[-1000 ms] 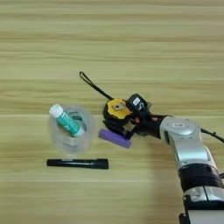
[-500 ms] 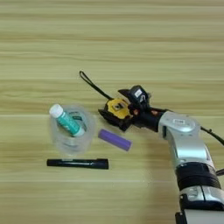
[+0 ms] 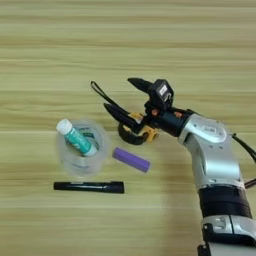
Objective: Move the objects on the table
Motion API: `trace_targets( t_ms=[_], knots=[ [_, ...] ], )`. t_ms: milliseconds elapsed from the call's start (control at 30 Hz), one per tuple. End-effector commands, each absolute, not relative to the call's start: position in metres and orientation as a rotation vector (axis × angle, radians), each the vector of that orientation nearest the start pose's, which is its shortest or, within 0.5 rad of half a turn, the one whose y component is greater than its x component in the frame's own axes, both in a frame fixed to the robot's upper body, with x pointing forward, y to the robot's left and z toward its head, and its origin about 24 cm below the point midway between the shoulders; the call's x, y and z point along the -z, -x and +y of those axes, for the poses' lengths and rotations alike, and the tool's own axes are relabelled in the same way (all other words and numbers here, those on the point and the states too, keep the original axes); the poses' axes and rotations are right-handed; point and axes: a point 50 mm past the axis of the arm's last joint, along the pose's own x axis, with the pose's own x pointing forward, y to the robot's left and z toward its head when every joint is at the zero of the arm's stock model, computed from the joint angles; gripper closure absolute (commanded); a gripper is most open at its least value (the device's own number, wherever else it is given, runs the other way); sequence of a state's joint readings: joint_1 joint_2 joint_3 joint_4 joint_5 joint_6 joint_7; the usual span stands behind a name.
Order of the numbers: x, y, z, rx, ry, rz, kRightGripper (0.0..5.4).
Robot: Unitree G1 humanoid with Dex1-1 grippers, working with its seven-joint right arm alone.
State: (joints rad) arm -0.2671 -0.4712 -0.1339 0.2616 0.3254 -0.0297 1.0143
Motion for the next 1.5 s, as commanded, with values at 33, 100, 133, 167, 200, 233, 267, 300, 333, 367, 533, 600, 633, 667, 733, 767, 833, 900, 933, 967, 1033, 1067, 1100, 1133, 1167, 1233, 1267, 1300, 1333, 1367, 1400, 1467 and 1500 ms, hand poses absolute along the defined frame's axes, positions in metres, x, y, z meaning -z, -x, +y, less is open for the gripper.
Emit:
trace_targets(
  t_ms=[33,100,133,167,200,233,267,300,333,367,533,600,633,667,733,767,833,900,933,967,1033,1067,1100,1133,1167,1233,1267,1300,1333,1367,1400,1467,1500],
  knots=[
    [-0.127,-0.285,-0.221,-0.882,0.185,-0.178,0.02],
    [-0.128,-0.283,-0.218,-0.901,0.177,-0.185,0.02],
    [-0.129,-0.282,-0.217,-0.909,0.173,-0.187,0.02],
    [-0.129,-0.282,-0.216,-0.919,0.167,-0.19,0.02],
    [-0.129,-0.28,-0.214,-0.932,0.162,-0.192,0.02],
    [-0.129,-0.279,-0.213,-0.945,0.159,-0.193,0.02],
    [-0.129,-0.277,-0.211,-0.959,0.157,-0.193,0.02],
    [-0.129,-0.275,-0.21,-0.972,0.157,-0.194,0.02],
    [-0.129,-0.274,-0.209,-0.981,0.157,-0.195,0.02],
    [-0.129,-0.272,-0.208,-0.993,0.155,-0.198,0.02],
    [-0.13,-0.26,-0.208,-1.094,0.149,-0.195,0.02],
    [-0.131,-0.254,-0.209,-1.148,0.142,-0.196,0.02],
    [-0.132,-0.251,-0.21,-1.173,0.138,-0.196,0.02],
    [-0.133,-0.248,-0.21,-1.195,0.136,-0.196,0.02],
    [-0.133,-0.243,-0.211,-1.24,0.14,-0.189,0.02],
    [-0.133,-0.24,-0.212,-1.259,0.144,-0.185,0.02],
    [-0.133,-0.237,-0.213,-1.287,0.152,-0.174,0.02],
    [-0.131,-0.233,-0.216,-1.312,0.167,-0.155,0.02],
    [-0.13,-0.232,-0.217,-1.321,0.176,-0.144,0.02],
    [-0.129,-0.23,-0.219,-1.332,0.187,-0.128,0.02],
    [-0.125,-0.227,-0.222,-1.346,0.204,-0.098,0.02],
    [-0.122,-0.224,-0.224,-1.365,0.218,-0.069,0.02],
    [-0.118,-0.221,-0.225,-1.384,0.234,-0.045,0.02],
    [-0.116,-0.218,-0.227,-1.401,0.245,-0.024,0.02],
    [-0.113,-0.216,-0.228,-1.415,0.25,-0.004,0.02],
    [-0.109,-0.212,-0.231,-1.438,0.263,0.03,0.02],
    [-0.106,-0.21,-0.231,-1.448,0.271,0.045,0.02],
    [-0.105,-0.209,-0.232,-1.455,0.278,0.056,0.02],
    [-0.103,-0.209,-0.232,-1.46,0.281,0.064,0.02],
    [-0.102,-0.208,-0.233,-1.465,0.288,0.074,0.02],
    [-0.1,-0.208,-0.233,-1.468,0.295,0.085,0.02],
    [-0.096,-0.207,-0.234,-1.47,0.31,0.104,0.02],
    [-0.095,-0.207,-0.234,-1.467,0.316,0.11,0.02]
  ],
)
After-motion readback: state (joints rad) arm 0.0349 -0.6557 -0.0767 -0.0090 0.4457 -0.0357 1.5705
